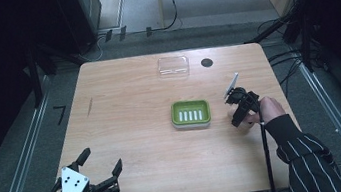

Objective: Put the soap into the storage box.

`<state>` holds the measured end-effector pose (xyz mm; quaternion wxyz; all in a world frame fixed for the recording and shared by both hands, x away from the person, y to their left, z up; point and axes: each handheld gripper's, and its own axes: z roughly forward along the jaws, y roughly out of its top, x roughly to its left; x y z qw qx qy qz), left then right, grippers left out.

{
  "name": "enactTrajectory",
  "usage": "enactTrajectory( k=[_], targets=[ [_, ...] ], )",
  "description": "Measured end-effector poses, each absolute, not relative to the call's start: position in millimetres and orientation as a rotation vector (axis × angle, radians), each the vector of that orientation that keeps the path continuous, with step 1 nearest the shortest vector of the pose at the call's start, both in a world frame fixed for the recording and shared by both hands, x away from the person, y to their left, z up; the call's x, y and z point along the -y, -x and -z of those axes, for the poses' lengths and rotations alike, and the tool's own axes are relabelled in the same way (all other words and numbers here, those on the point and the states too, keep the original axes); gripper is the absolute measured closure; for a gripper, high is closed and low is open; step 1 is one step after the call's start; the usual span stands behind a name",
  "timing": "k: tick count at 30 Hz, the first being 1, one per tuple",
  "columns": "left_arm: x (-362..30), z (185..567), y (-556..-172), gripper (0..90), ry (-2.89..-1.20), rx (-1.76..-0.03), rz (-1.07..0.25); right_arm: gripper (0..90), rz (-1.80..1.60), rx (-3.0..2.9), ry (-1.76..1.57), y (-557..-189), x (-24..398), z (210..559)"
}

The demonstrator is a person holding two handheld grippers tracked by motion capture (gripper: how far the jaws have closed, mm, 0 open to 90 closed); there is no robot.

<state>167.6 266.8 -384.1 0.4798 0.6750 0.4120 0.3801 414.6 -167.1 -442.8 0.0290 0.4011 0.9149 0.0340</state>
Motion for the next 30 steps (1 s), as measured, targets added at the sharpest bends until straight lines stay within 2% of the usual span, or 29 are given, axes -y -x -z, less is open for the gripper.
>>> enactTrajectory(
  k=[30],
  targets=[
    [-270.2, 384.1, -162.3, 9.6, -1.635, -1.022, -0.94, 33.6, -0.13, -2.876, -1.001, -422.0, 133.1, 426.5]
  ],
)
